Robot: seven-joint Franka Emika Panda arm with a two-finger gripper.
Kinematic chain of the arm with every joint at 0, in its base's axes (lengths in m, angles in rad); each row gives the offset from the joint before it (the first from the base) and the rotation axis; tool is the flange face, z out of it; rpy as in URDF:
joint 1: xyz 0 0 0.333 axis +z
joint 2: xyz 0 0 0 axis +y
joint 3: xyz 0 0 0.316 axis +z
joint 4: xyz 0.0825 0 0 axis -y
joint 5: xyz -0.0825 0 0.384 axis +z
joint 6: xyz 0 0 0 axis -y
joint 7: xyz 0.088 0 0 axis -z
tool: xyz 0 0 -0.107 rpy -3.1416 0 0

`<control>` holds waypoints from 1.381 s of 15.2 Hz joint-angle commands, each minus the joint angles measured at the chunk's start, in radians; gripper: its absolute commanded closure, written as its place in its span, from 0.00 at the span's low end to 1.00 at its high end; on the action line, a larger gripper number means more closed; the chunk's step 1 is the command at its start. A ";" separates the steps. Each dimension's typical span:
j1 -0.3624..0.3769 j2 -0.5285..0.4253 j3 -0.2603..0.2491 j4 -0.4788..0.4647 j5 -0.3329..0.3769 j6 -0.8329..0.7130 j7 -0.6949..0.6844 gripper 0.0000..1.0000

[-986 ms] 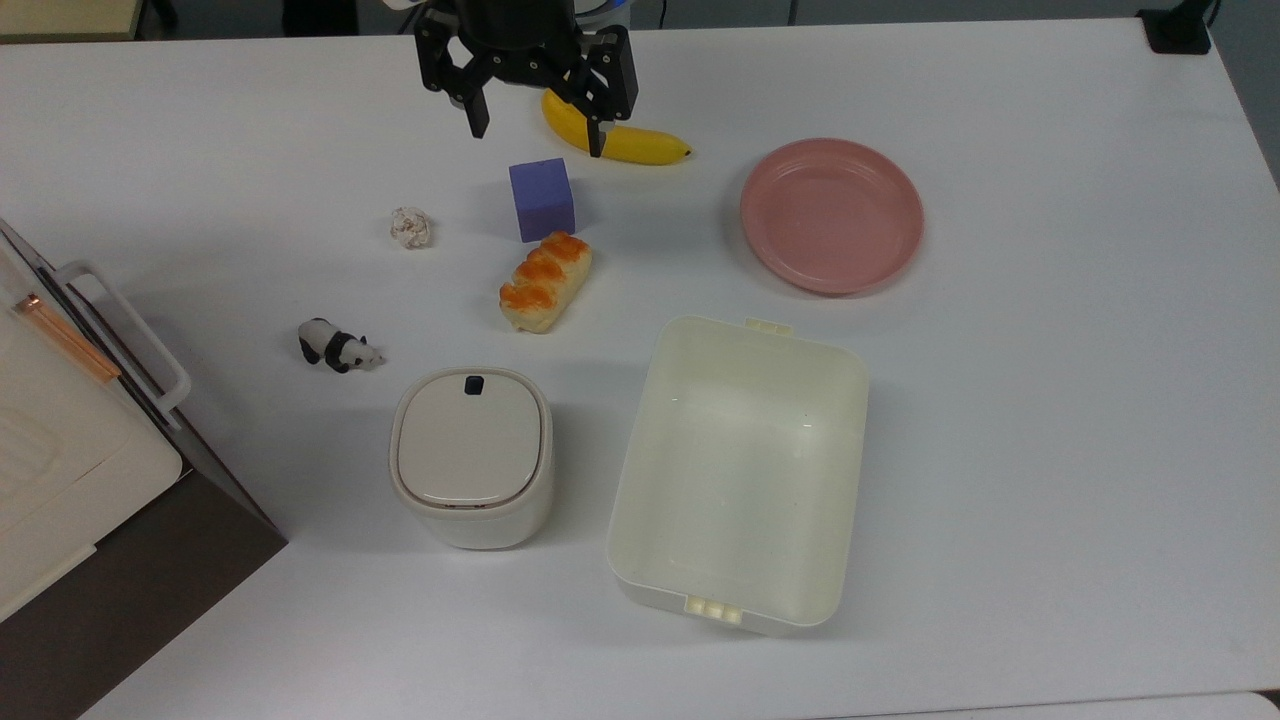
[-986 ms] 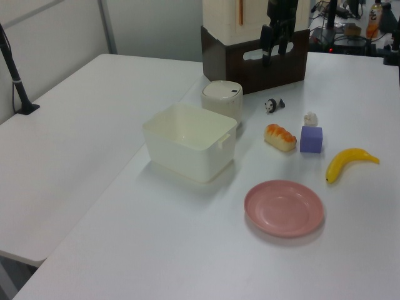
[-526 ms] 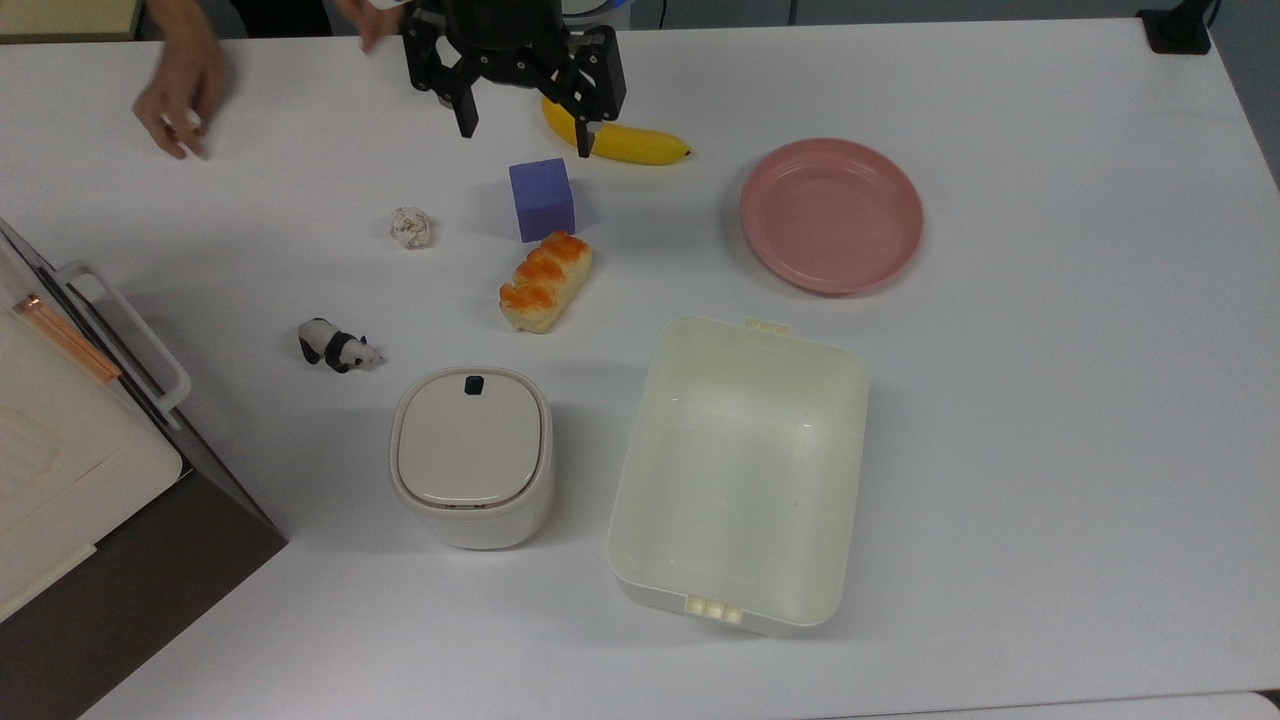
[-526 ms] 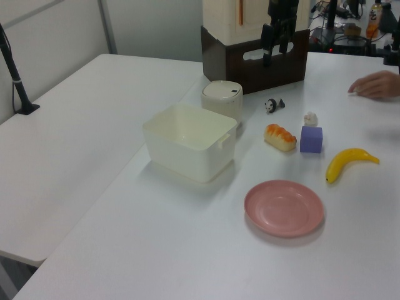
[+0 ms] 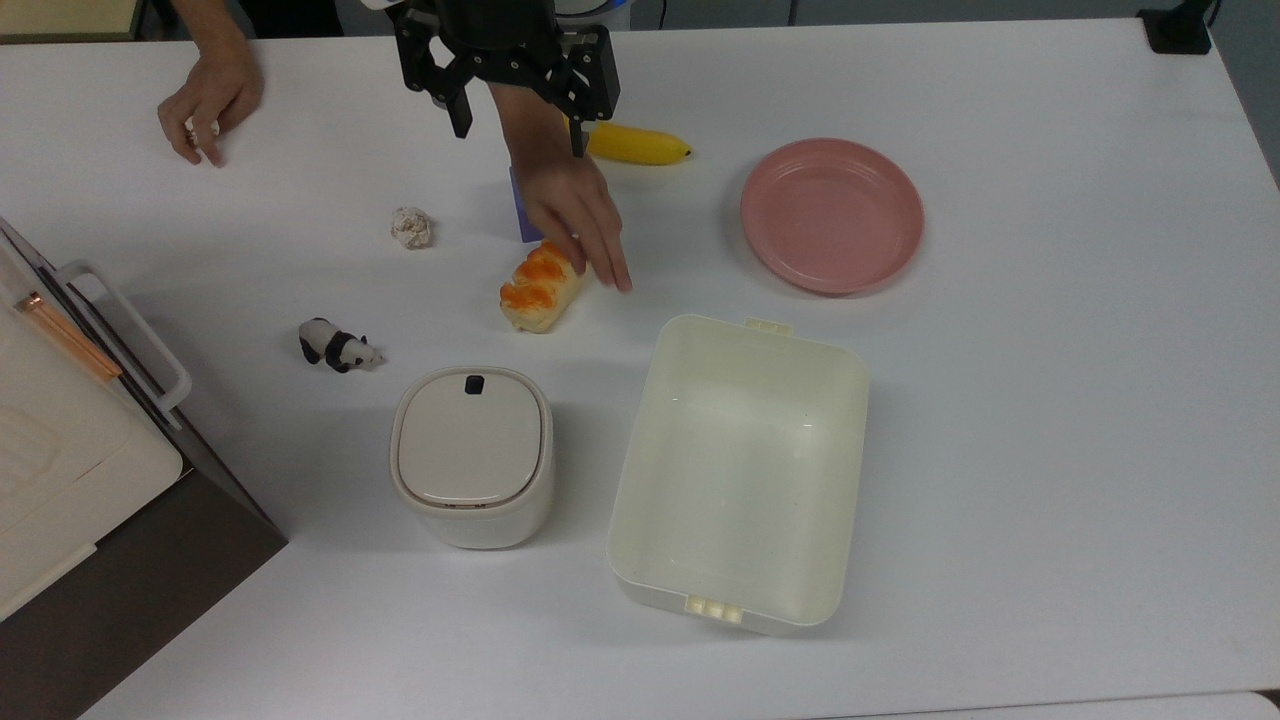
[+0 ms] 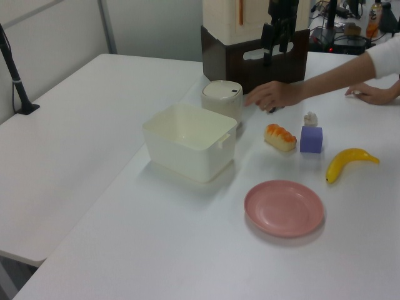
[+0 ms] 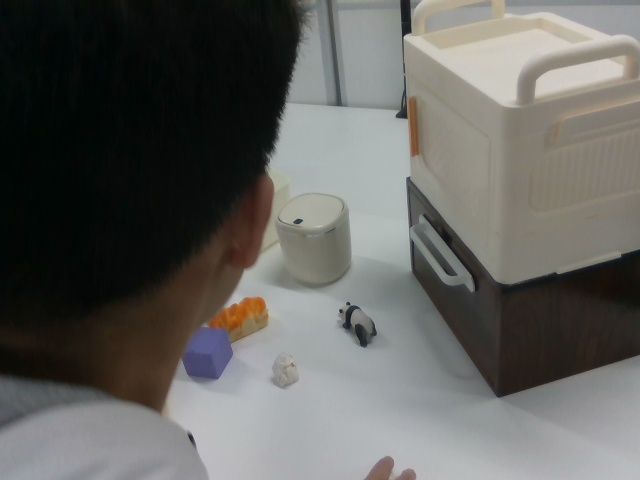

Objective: Open the trash can

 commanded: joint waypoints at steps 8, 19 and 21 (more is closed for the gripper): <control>-0.002 -0.008 -0.008 0.005 0.024 -0.035 -0.027 0.00; -0.006 -0.009 -0.011 0.005 0.024 -0.033 -0.029 0.00; -0.006 -0.009 -0.011 0.005 0.024 -0.033 -0.039 0.00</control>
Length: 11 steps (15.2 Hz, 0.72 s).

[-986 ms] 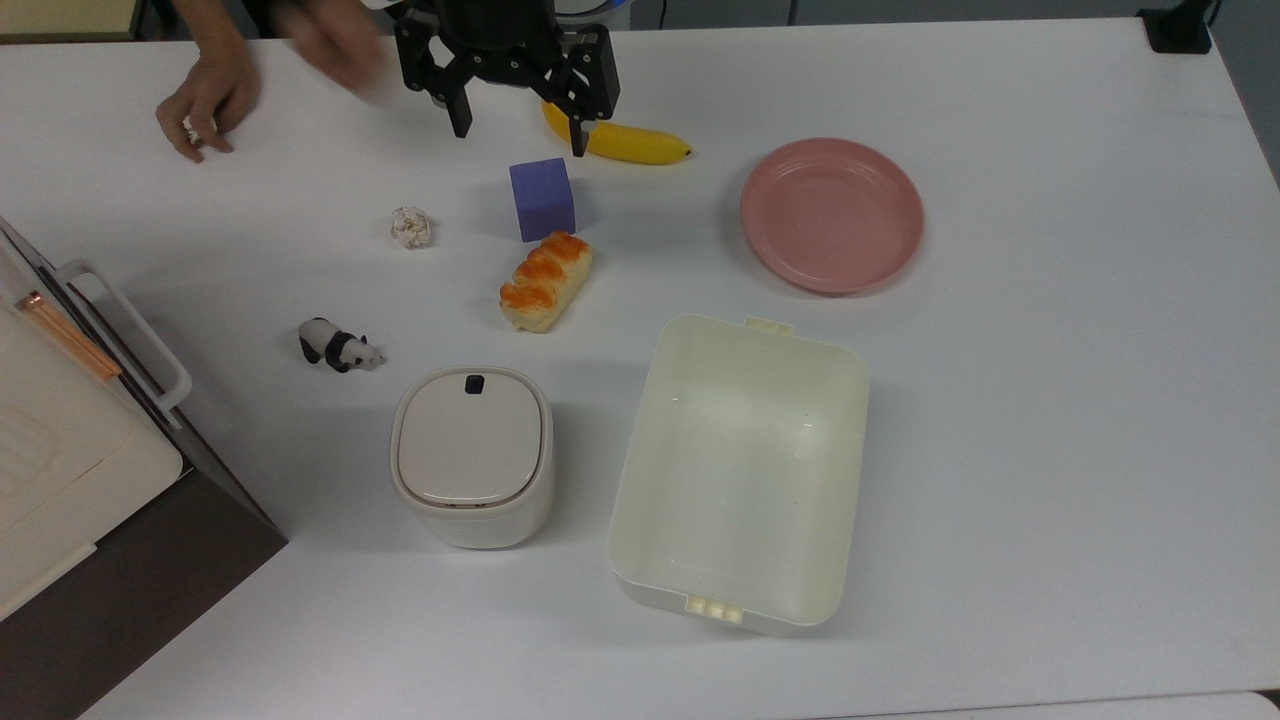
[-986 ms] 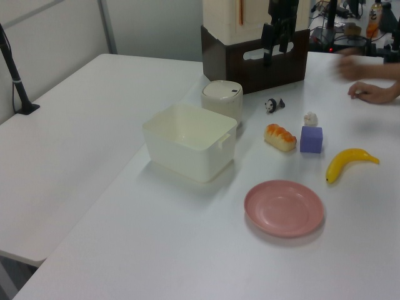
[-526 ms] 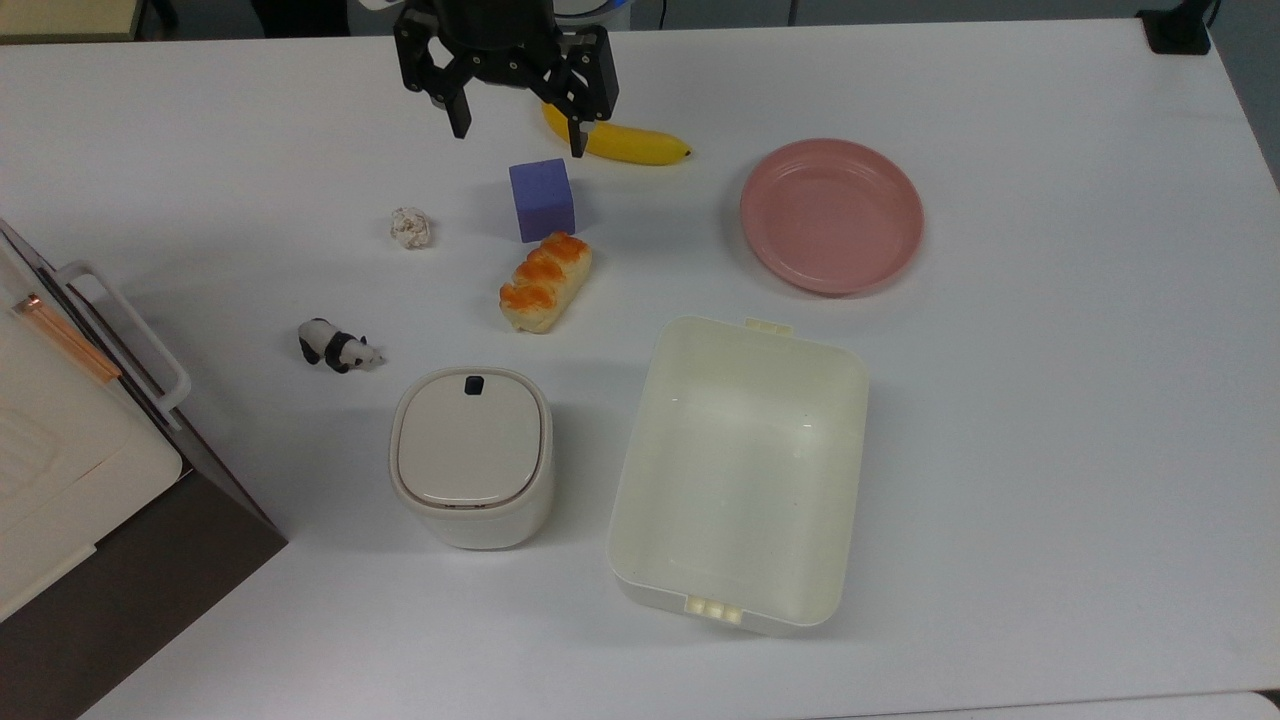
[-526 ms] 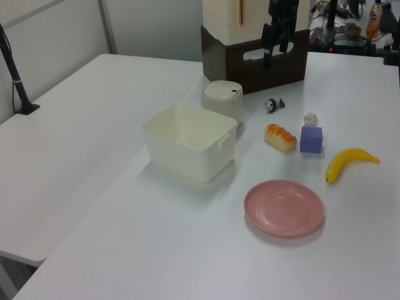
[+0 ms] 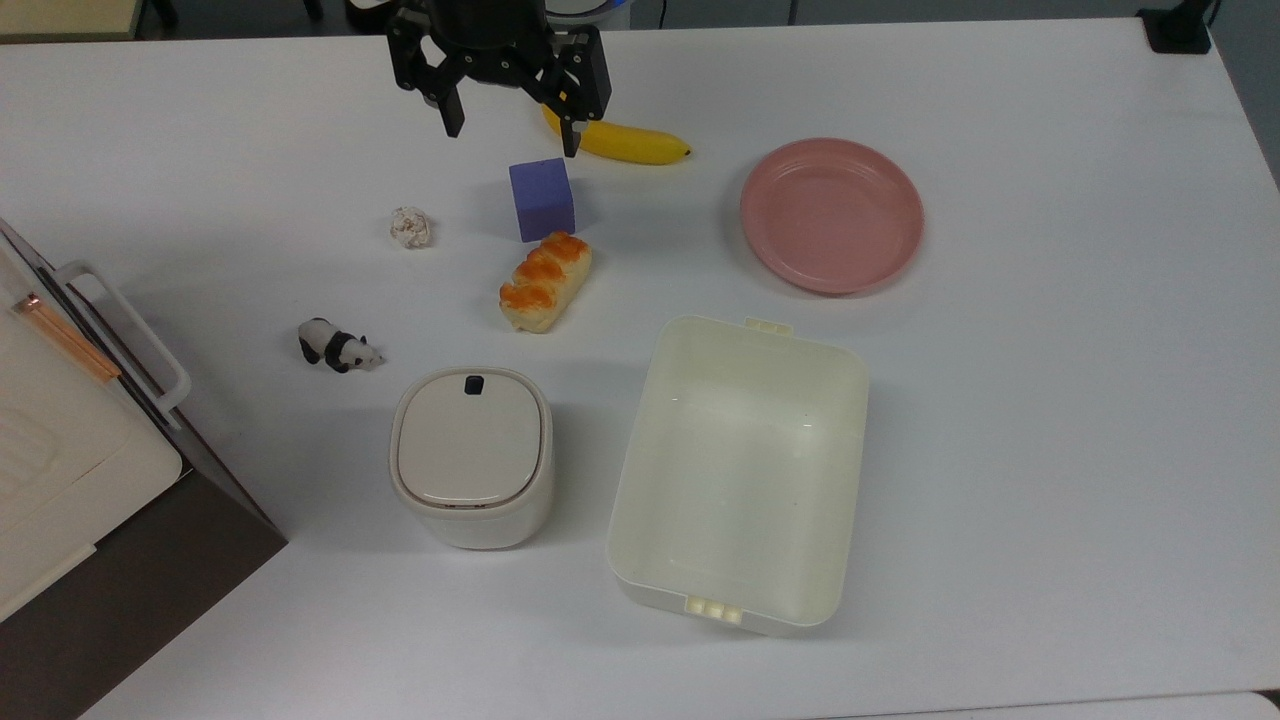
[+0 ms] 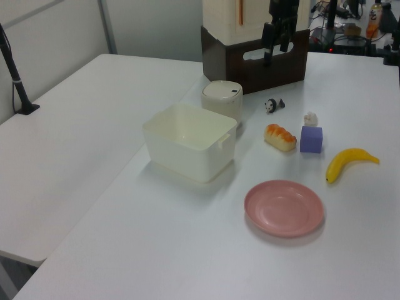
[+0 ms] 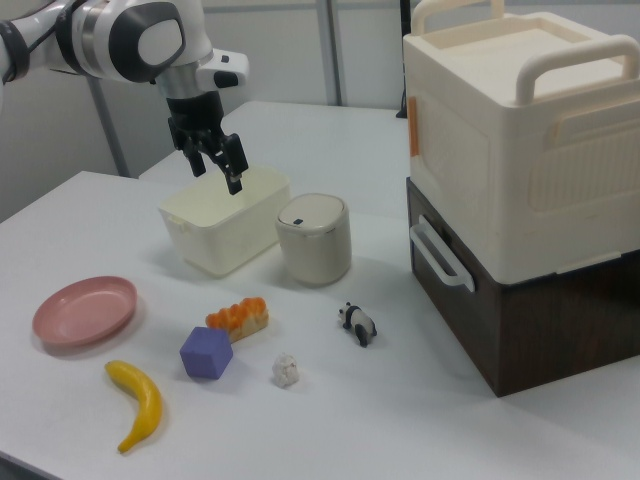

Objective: Open the trash can

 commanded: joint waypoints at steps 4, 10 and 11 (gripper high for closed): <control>-0.001 0.000 -0.006 0.005 0.032 -0.030 -0.055 0.00; 0.000 0.004 -0.006 0.005 0.033 -0.029 -0.074 0.00; 0.002 0.009 -0.006 0.005 0.032 -0.029 -0.077 0.00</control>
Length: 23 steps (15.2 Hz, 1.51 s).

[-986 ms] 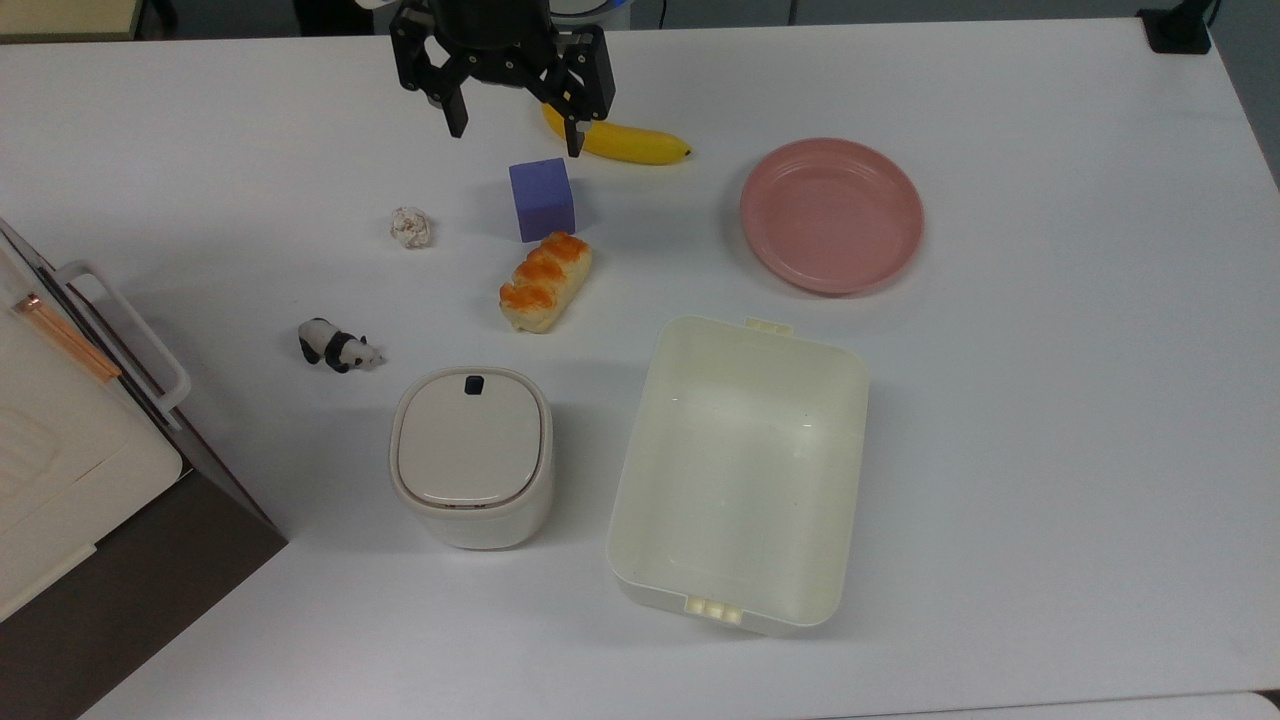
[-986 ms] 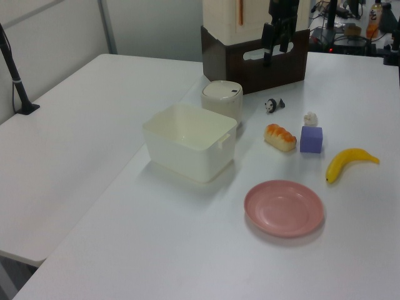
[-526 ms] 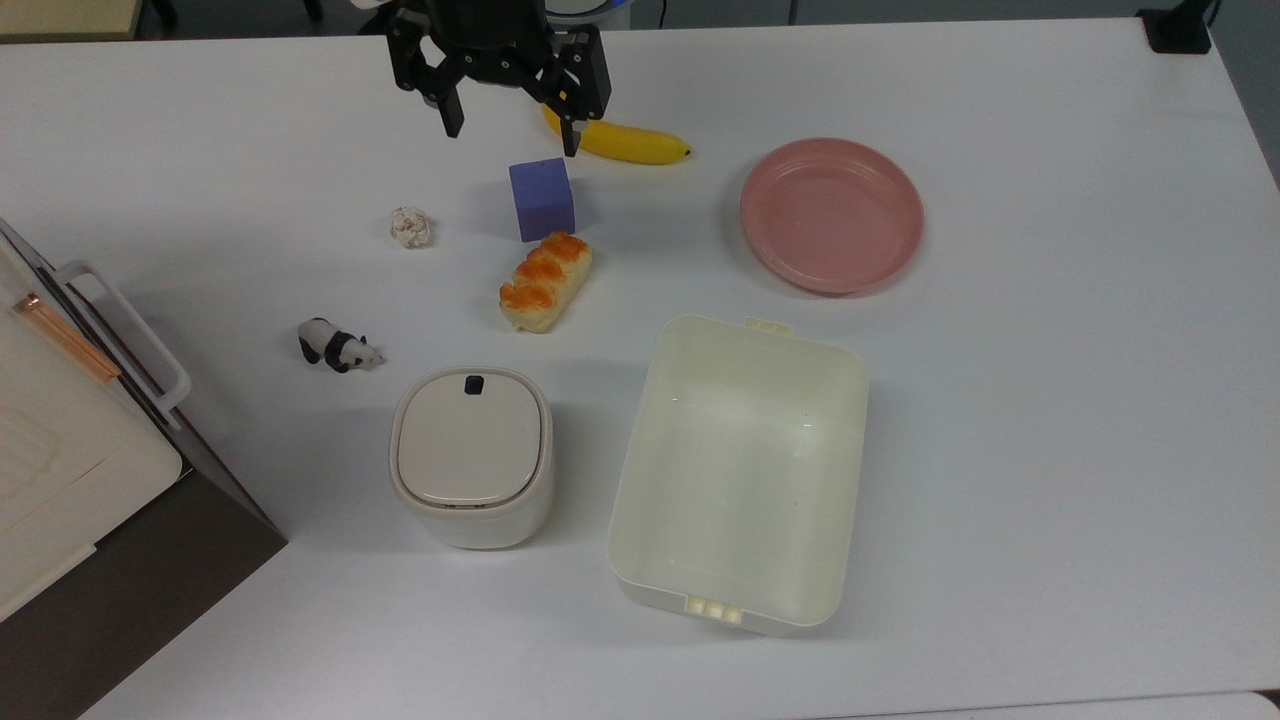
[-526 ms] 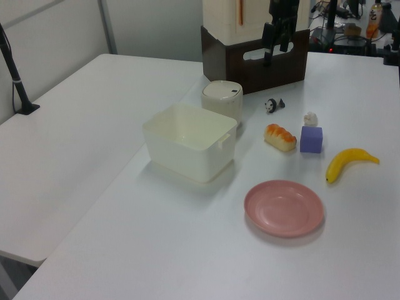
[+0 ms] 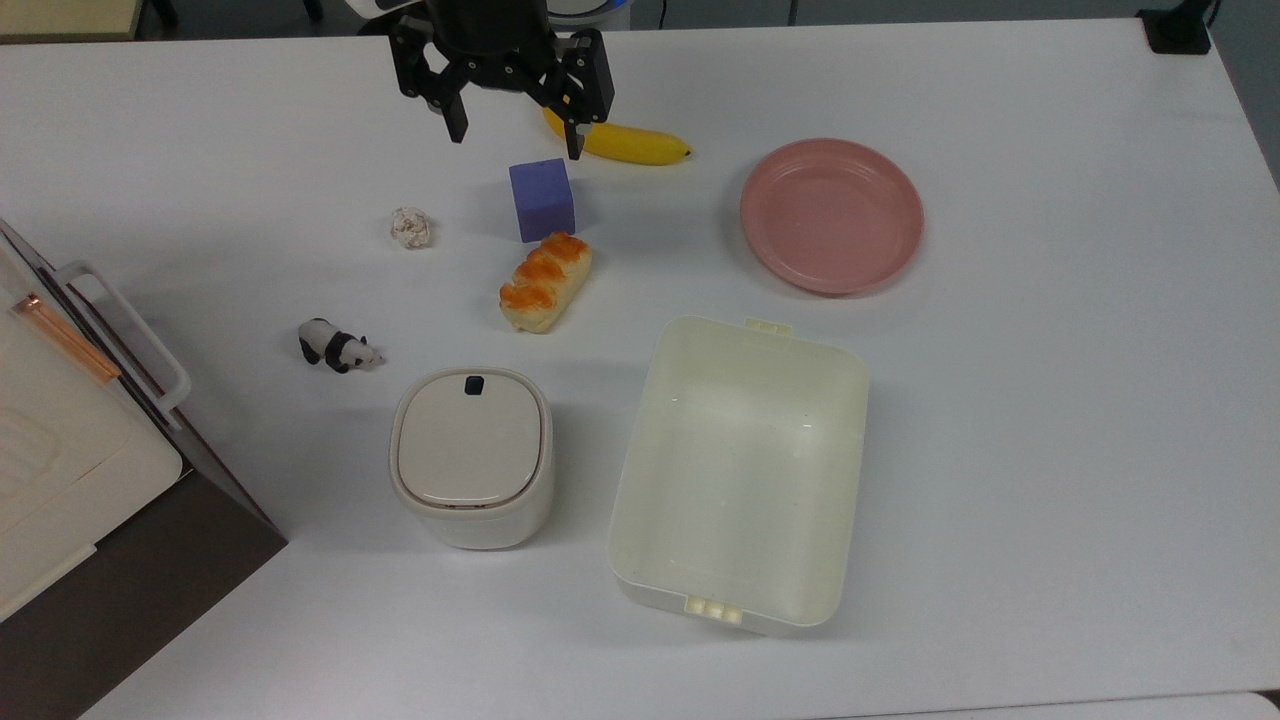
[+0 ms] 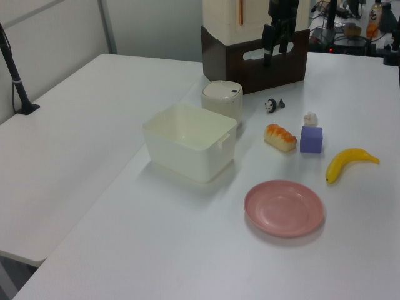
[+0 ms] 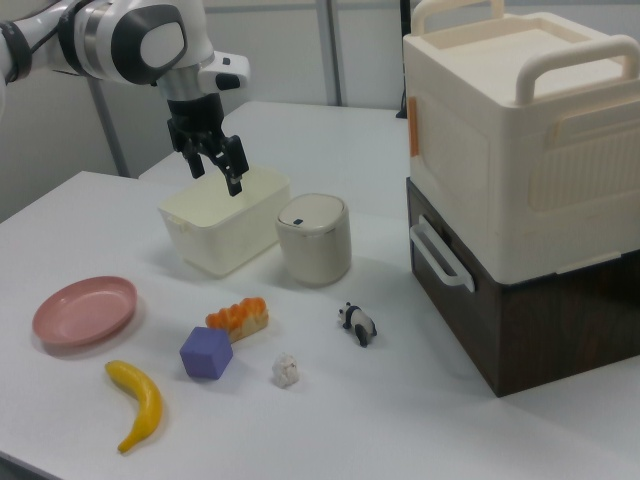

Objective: Open the trash can

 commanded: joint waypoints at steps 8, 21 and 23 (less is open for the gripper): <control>0.003 0.014 -0.005 0.005 0.022 -0.020 -0.035 0.12; -0.001 0.078 -0.006 0.029 0.024 0.048 -0.033 1.00; -0.003 0.094 -0.006 0.040 0.024 0.097 -0.020 1.00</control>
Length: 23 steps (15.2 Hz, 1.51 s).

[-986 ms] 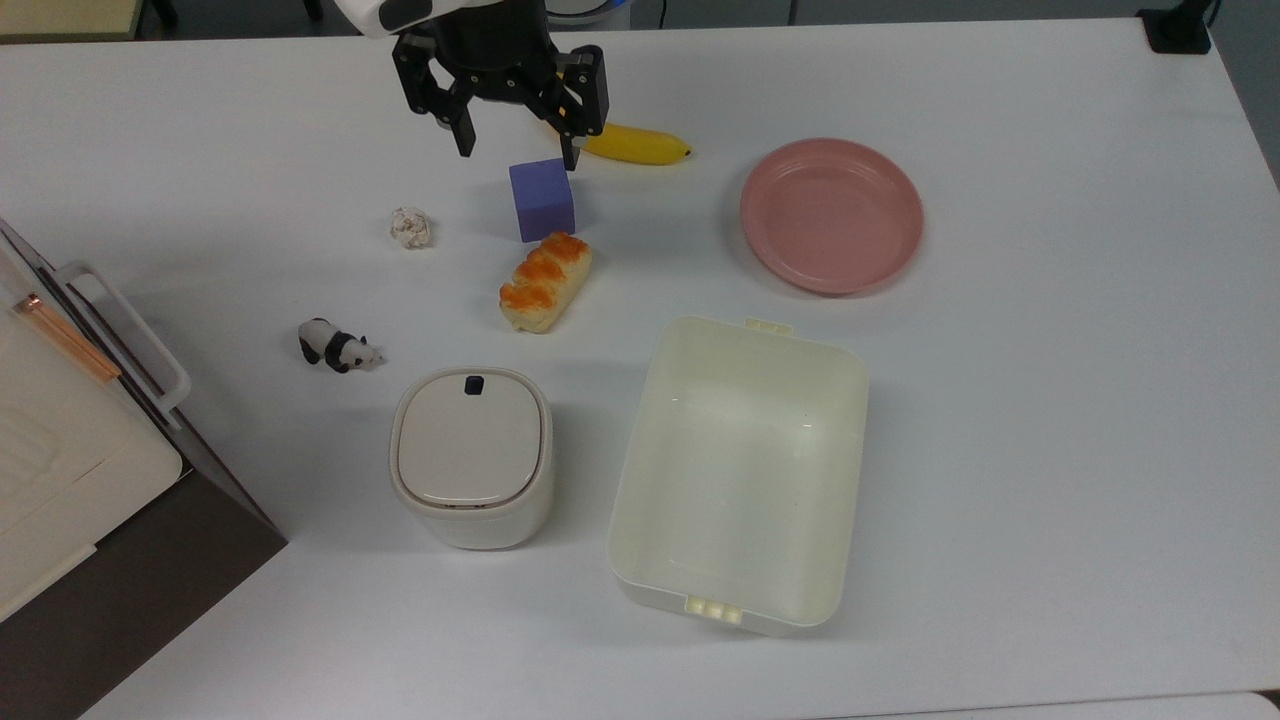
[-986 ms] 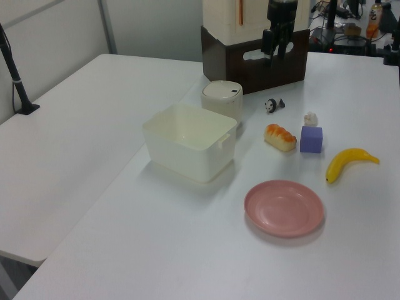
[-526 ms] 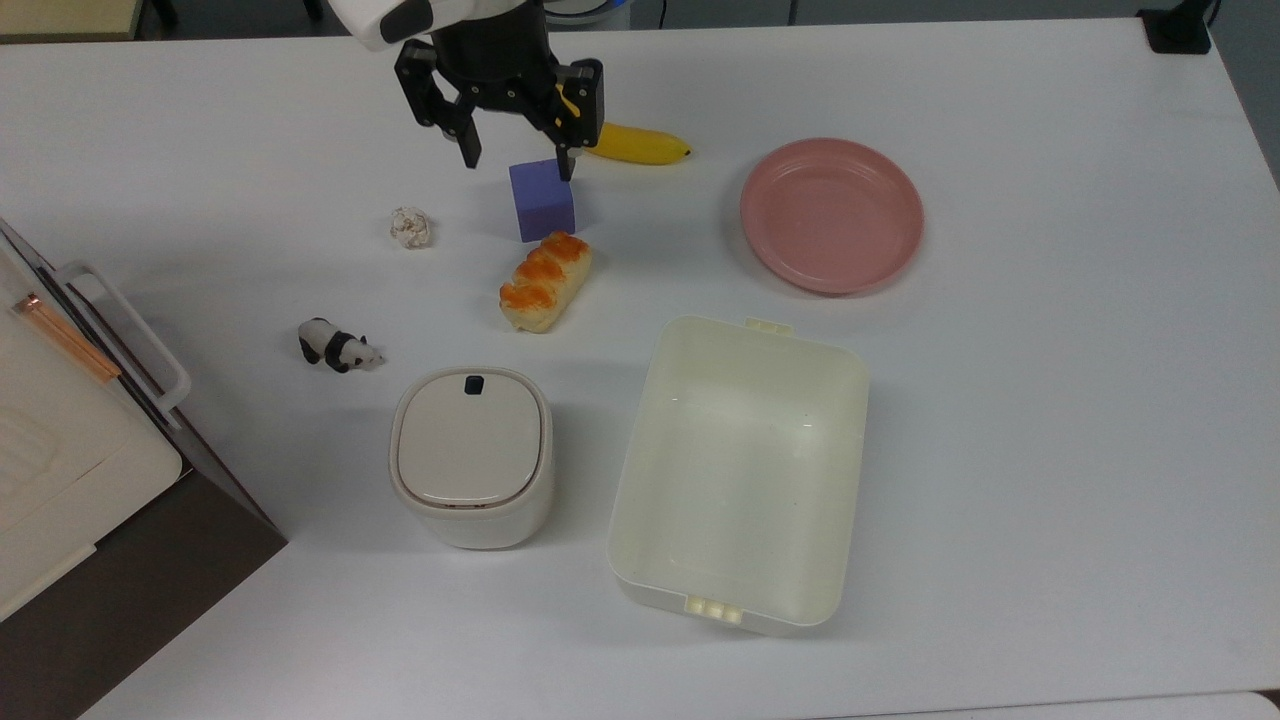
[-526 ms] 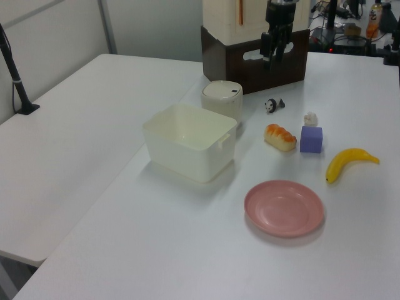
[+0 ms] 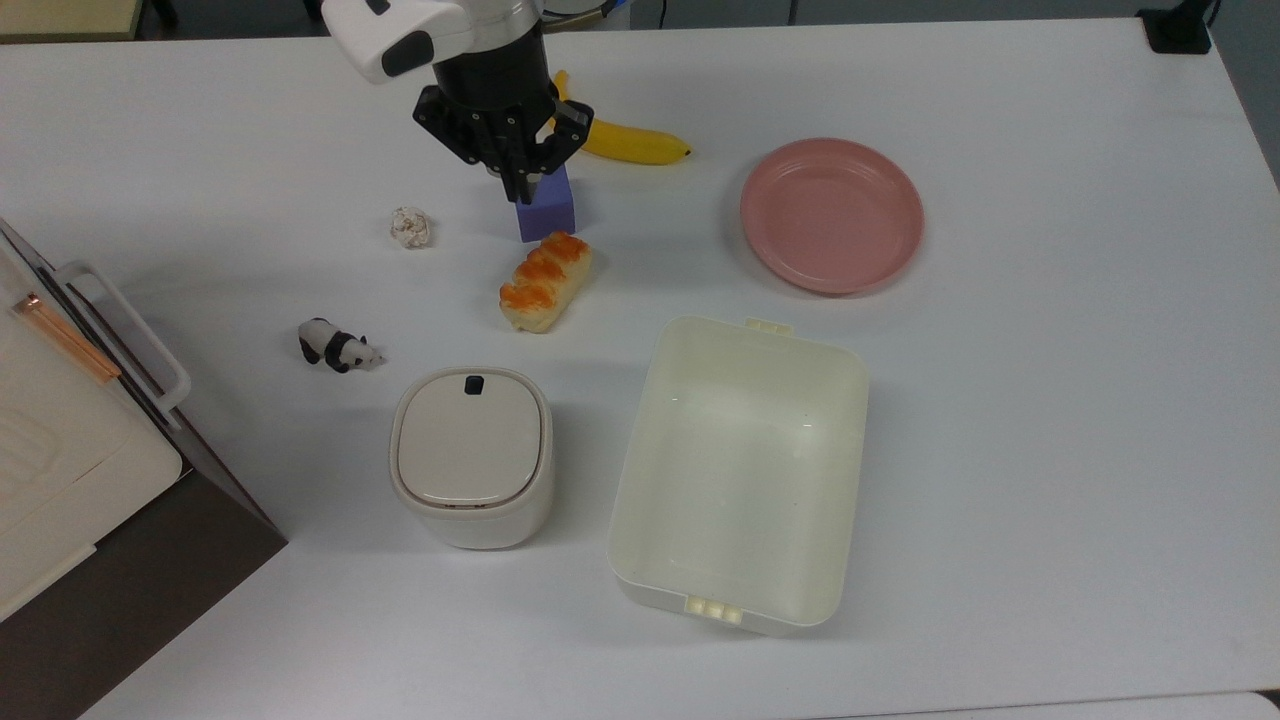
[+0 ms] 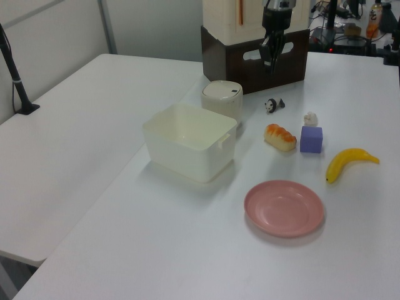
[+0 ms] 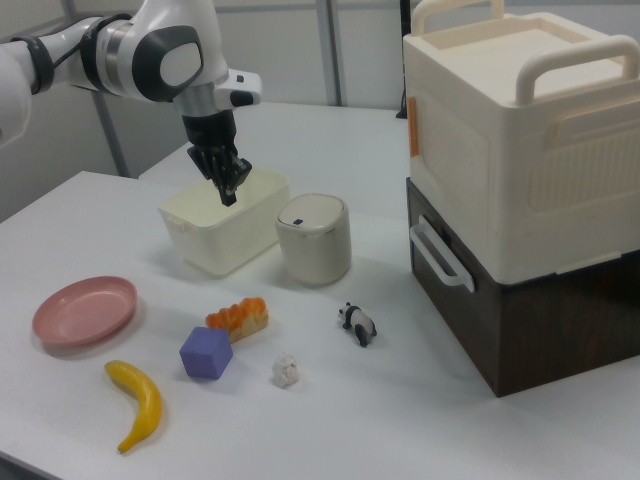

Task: Open the trash can
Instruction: 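Move the gripper down toward the lid of the cream trash can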

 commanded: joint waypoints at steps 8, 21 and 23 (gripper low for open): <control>-0.036 0.169 -0.010 0.177 0.022 0.137 0.007 1.00; -0.050 0.318 -0.014 0.240 -0.010 0.259 0.018 1.00; -0.048 0.323 -0.013 0.240 -0.010 0.259 0.016 1.00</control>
